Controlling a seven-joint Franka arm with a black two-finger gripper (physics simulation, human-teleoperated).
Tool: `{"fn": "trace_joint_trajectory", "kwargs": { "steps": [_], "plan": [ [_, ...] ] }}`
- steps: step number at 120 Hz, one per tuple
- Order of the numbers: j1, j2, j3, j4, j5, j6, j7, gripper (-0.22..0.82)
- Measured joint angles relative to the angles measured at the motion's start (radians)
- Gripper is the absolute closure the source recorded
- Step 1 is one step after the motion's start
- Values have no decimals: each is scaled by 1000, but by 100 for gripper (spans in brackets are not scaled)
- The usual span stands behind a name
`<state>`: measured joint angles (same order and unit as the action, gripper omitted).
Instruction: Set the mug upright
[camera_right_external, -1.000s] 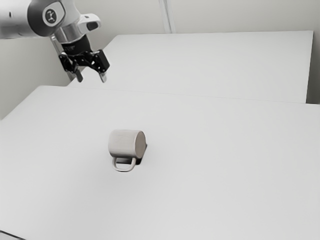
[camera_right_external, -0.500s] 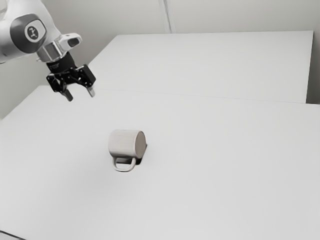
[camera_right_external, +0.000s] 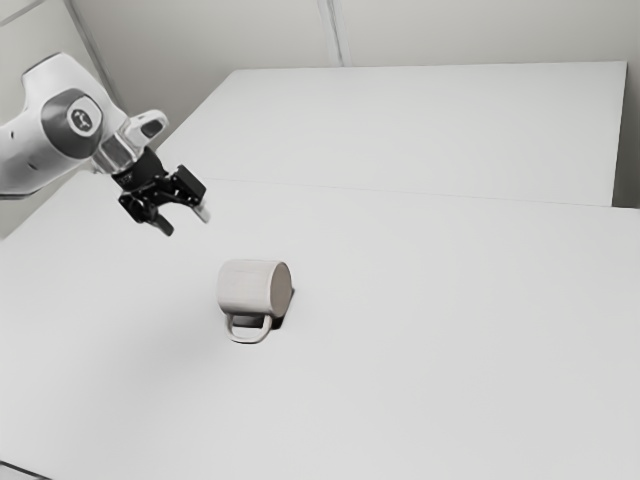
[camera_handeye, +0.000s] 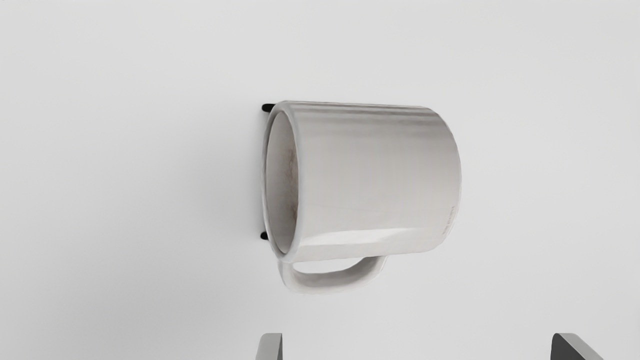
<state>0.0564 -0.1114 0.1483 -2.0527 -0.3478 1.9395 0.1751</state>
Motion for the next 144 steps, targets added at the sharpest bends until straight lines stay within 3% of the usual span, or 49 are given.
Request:
{"fn": "trace_joint_trajectory", "kwargs": {
  "steps": [55, 144],
  "plan": [
    [36, 66, 5, -116, -242, 150, 221, 2],
    [51, 226, 5, -168, -682, 205, 578, 2]
  ]
}}
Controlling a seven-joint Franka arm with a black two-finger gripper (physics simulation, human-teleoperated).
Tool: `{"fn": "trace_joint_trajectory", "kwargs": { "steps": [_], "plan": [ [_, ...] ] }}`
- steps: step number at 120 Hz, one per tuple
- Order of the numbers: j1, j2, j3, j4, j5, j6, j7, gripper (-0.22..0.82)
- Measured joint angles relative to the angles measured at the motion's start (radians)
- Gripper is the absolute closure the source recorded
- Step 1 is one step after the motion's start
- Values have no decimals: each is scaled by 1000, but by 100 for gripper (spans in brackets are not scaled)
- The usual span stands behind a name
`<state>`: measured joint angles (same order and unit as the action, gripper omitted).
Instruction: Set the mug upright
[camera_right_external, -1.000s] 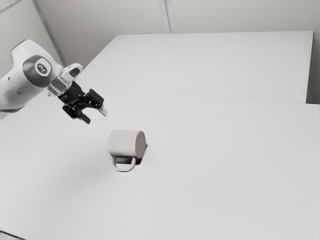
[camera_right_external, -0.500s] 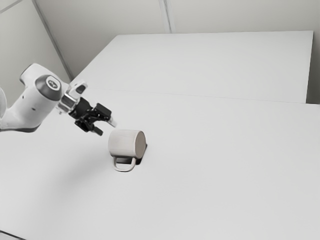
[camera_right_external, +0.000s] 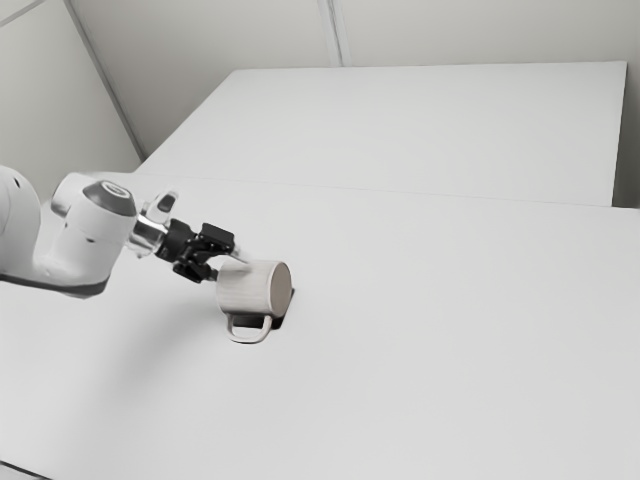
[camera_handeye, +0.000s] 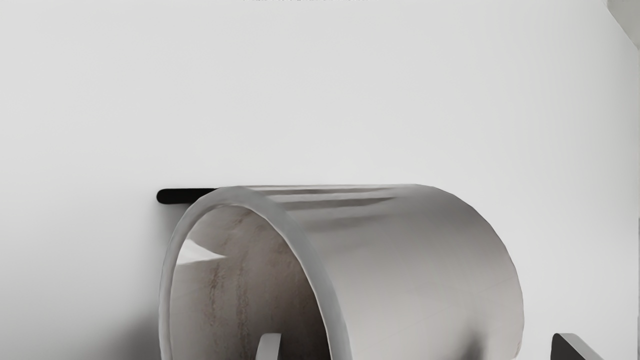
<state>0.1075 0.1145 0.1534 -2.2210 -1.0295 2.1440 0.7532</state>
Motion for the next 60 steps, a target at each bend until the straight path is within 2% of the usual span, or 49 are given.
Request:
{"fn": "trace_joint_trajectory", "kwargs": {
  "steps": [23, 32, 39, 60],
  "plan": [
    [0, 5, 0, -28, -155, -25, 117, 3],
    [6, 8, -1, -29, -186, -41, 155, 6],
    [11, 9, -1, -30, -201, -54, 182, 15],
    [11, 8, -6, -30, -229, -78, 248, 50]
  ]
}}
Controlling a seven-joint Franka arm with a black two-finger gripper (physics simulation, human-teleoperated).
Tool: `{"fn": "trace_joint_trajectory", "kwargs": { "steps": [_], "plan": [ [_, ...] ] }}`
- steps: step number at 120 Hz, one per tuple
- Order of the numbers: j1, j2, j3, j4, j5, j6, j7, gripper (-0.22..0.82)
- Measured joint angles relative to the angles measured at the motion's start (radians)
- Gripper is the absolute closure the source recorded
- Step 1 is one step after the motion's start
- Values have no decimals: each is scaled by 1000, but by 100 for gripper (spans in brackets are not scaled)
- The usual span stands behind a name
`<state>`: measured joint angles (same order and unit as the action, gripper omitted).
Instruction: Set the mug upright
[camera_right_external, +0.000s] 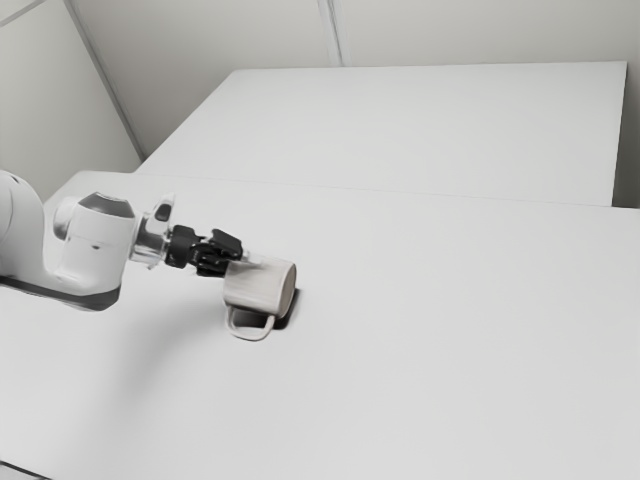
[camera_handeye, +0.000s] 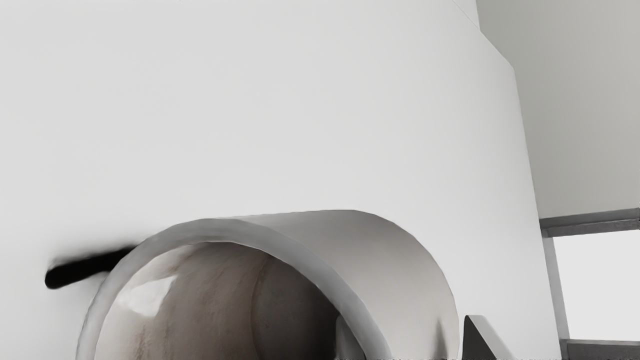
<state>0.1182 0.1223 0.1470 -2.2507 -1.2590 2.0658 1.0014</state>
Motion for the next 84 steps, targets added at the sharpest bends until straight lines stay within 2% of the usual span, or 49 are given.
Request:
{"fn": "trace_joint_trajectory", "kwargs": {
  "steps": [8, 32, 59, 84],
  "plan": [
    [-2, -1, -1, 0, -4, -4, 21, 59],
    [-13, -28, -4, -1, -7, -10, 69, 72],
    [-53, -138, -4, -10, 12, -12, 103, 74],
    [-73, -183, -16, 56, 308, -42, 18, 77]
  ]
}}
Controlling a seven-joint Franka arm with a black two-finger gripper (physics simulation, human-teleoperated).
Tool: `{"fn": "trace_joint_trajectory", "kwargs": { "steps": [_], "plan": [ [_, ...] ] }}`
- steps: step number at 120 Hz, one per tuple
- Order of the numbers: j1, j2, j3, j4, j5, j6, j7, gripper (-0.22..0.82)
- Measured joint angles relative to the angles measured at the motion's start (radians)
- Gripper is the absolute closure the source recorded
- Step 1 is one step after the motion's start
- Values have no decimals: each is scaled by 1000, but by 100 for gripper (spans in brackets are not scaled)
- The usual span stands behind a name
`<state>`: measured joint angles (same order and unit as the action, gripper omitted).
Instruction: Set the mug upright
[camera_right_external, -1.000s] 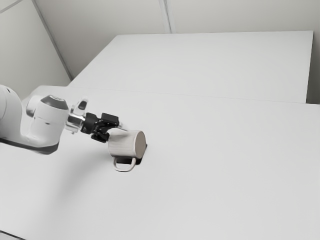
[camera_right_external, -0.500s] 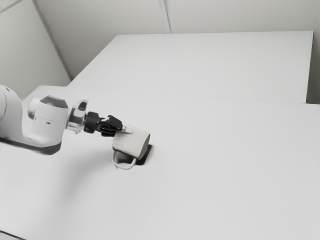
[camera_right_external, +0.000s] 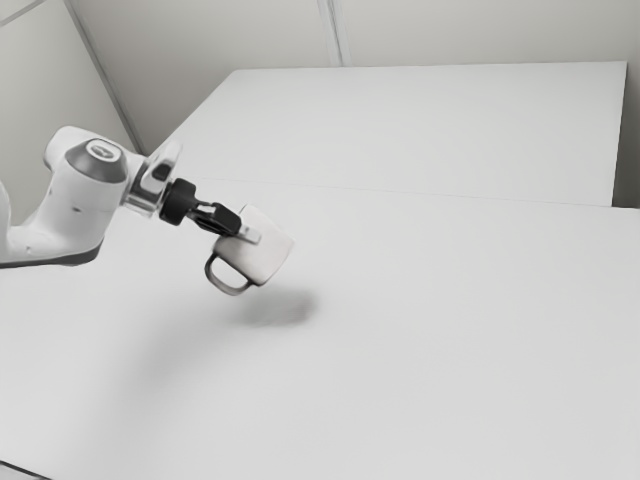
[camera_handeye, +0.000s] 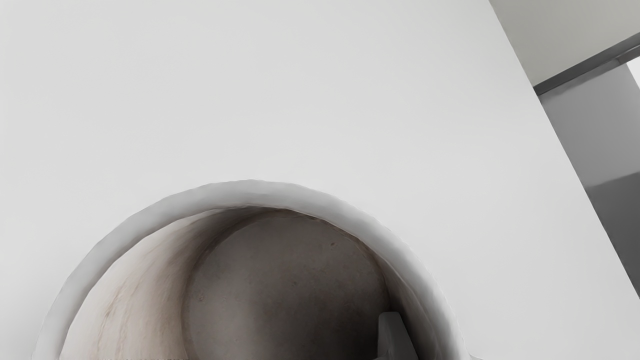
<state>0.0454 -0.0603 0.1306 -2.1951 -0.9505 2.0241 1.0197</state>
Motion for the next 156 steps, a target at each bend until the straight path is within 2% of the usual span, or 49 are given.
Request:
{"fn": "trace_joint_trajectory", "kwargs": {
  "steps": [27, 52, 121, 156],
  "plan": [
    [-20, -43, -66, 18, 375, 4, -208, 77],
    [-32, -49, -119, 3, 583, 67, -412, 78],
    [-69, -79, -147, -184, 751, 378, -766, 78],
    [-71, -81, -149, -250, 777, 463, -873, 78]
  ]
}}
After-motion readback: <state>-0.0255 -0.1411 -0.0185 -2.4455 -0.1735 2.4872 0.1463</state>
